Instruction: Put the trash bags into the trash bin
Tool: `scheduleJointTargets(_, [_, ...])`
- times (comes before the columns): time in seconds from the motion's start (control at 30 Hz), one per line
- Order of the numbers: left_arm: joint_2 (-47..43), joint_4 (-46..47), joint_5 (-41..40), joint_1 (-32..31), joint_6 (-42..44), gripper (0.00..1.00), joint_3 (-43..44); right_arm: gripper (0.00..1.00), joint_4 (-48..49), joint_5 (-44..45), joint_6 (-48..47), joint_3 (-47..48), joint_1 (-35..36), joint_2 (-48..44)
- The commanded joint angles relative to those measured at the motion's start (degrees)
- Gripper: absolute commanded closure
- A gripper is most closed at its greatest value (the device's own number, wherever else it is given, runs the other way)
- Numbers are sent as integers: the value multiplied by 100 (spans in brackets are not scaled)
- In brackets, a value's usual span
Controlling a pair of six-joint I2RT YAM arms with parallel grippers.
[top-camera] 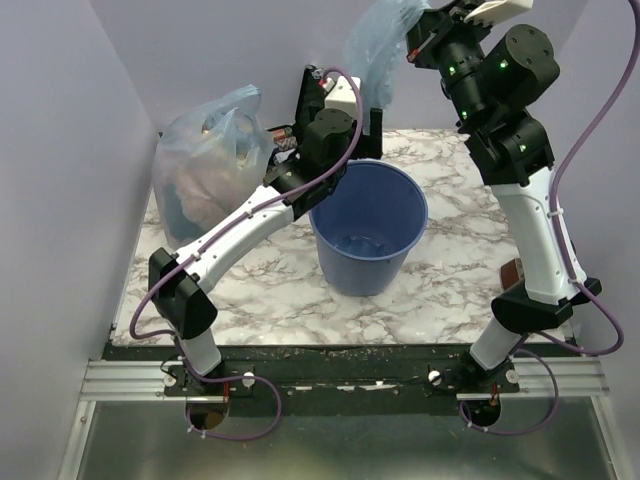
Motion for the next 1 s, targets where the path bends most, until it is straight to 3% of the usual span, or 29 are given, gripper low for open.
scheduleJointTargets(0.0, [-407,746,-722,52,375,1,-240,99,289,276,-94,214,10,76])
scheduleJointTargets(0.07, [-705,1289,-600,69,560,2,-705,99,289,302,-86,188,10,94])
scheduleJointTargets(0.17, [-1084,1723,128,236,675,16,-1199,99,307,285,-94,83,10,68])
scheduleJointTargets(0.3, [-1392,1845,859,613,1035,56,-1568,99,307,425,-147,-215,10,-55])
scheduleJointTargets(0.33, [-1497,1933,1034,728,1079,68,-1691,99,307,460,-156,-347,10,-107])
scheduleJointTargets(0.37, [-1567,1943,1305,903,1062,93,-1796,99,307,478,-165,-470,10,-169])
scheduleJointTargets(0.4, [-1629,1908,1482,1061,1053,100,-1824,99,307,469,-182,-602,10,-239])
scheduleJointTargets(0.57, [-2120,1671,3177,2010,1570,100,-2148,99,307,443,-989,-1252,-25,-634])
scheduleJointTargets(0.63, [-2428,1426,3915,2370,2167,100,-2210,99,281,32,-1655,-1665,-122,-915])
scheduleJointTargets(0.77, [-2868,750,4830,2837,2538,100,-2044,99,-26,-1241,-2975,-2701,-122,-1767])
scheduleJointTargets(0.83, [-2983,336,5235,2899,2504,100,-1834,99,-526,-1744,-3091,-3028,-122,-2110])
scheduleJointTargets(0.97, [-3115,-586,6140,2917,2197,100,-1517,99,-1712,-1867,-2714,-3300,-131,-2620])
